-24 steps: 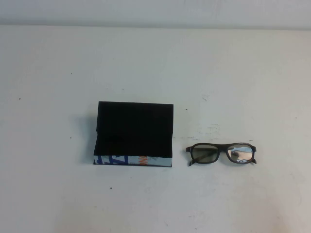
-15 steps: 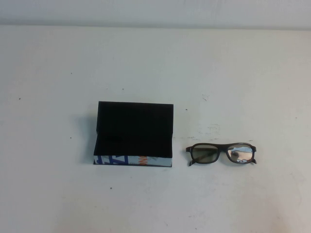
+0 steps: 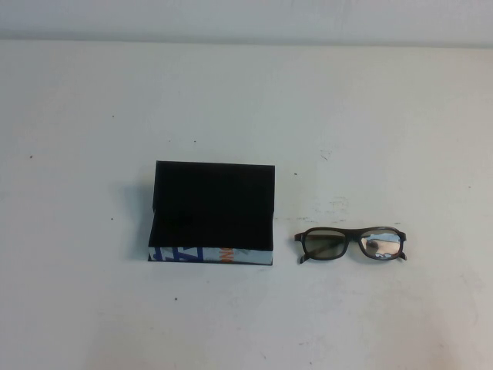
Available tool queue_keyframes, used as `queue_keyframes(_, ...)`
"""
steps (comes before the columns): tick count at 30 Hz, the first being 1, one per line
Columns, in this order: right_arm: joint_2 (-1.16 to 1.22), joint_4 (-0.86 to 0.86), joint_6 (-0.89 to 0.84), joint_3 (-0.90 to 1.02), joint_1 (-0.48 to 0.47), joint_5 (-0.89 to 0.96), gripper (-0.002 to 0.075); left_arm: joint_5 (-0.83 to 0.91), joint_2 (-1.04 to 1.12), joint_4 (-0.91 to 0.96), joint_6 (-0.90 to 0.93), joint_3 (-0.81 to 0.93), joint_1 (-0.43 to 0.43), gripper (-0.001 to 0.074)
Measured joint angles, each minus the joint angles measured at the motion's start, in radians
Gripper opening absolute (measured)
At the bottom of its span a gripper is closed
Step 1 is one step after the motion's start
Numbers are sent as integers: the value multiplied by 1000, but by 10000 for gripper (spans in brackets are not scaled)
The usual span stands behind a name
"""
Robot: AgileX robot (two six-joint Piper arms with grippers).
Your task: Return glasses to glasses case
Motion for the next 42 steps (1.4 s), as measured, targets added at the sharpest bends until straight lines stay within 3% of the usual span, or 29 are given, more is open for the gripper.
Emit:
queue_keyframes(17, 0, 54, 0, 0, 0, 0, -11, 0, 0, 0, 0, 0, 0, -4)
queue_keyframes(22, 0, 231, 0, 0, 0, -25, -11, 0, 0, 0, 0, 0, 0, -4)
queue_keyframes(30, 0, 740, 0, 0, 0, -230, -11, 0, 0, 0, 0, 0, 0, -4)
queue_keyframes(35, 0, 842, 0, 0, 0, -236, -11, 0, 0, 0, 0, 0, 0, -4)
queue_keyframes(42, 121, 849, -2, -108, 0, 35, -11, 0, 0, 0, 0, 0, 0, -4)
